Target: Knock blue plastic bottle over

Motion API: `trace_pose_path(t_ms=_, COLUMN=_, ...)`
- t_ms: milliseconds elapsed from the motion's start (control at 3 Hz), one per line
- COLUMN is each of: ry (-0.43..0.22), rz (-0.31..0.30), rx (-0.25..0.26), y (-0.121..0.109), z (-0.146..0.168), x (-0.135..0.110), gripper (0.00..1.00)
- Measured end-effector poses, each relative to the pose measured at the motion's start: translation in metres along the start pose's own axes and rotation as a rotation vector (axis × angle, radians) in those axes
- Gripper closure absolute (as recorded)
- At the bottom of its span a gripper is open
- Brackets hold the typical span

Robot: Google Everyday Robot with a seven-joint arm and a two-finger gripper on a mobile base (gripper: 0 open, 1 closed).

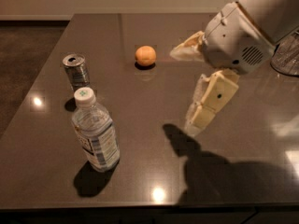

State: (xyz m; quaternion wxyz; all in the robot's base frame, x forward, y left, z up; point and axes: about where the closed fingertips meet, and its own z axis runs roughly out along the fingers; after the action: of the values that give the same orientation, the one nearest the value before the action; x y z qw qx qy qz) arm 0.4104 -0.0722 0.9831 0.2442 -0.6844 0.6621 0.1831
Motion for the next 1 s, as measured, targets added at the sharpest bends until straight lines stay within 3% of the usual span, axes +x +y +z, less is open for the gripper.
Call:
trace_pose_path(t_ms=333, ry=-0.113, rz=-0.066, rx=-0.066, y=0.022, z=0.035, x=-0.042, gripper=0.0)
trace_pose_path(t_ms=1000, ry=-0.195, rz=-0.072, rx=-0.121, y=0.036, z=0.105, x=-0.074, gripper=0.0)
